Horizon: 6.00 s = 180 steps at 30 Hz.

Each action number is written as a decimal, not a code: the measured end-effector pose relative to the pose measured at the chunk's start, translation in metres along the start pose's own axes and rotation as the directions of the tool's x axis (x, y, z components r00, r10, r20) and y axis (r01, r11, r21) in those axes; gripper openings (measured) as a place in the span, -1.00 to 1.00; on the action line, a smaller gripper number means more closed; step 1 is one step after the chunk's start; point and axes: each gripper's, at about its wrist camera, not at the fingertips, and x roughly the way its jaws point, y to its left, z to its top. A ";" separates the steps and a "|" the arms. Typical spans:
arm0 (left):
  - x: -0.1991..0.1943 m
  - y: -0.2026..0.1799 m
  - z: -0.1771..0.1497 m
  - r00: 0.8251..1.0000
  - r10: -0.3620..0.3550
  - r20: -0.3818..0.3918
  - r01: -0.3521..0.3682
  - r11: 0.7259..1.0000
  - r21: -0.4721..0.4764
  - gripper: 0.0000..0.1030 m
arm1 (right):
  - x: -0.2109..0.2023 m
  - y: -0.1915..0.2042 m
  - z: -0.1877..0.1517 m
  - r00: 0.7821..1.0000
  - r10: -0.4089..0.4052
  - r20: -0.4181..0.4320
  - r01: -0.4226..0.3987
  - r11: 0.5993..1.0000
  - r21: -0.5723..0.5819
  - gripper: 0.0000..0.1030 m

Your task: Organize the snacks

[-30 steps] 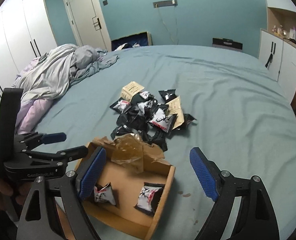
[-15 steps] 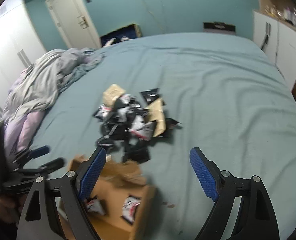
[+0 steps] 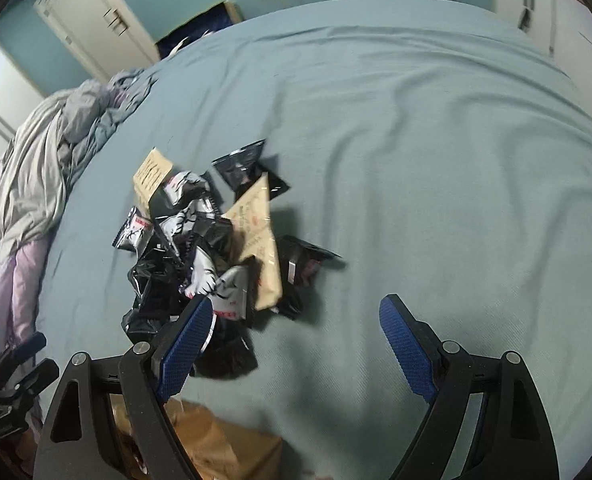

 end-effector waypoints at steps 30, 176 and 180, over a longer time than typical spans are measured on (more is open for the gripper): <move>0.101 -0.001 0.041 0.963 -0.201 -0.178 0.210 0.977 0.028 0.54 | 0.009 0.045 -0.002 0.992 0.024 0.126 0.008 0.969 -0.247 -0.98; 0.061 0.015 0.068 0.997 0.071 0.033 -0.071 0.997 -0.011 -0.33 | -0.104 0.036 -0.147 0.965 0.179 0.193 -0.158 0.980 -0.119 -0.39; 0.023 0.015 0.048 0.994 0.067 0.082 -0.067 0.998 -0.001 -0.33 | -0.107 0.042 -0.152 0.968 0.155 0.200 -0.132 0.984 -0.122 -0.39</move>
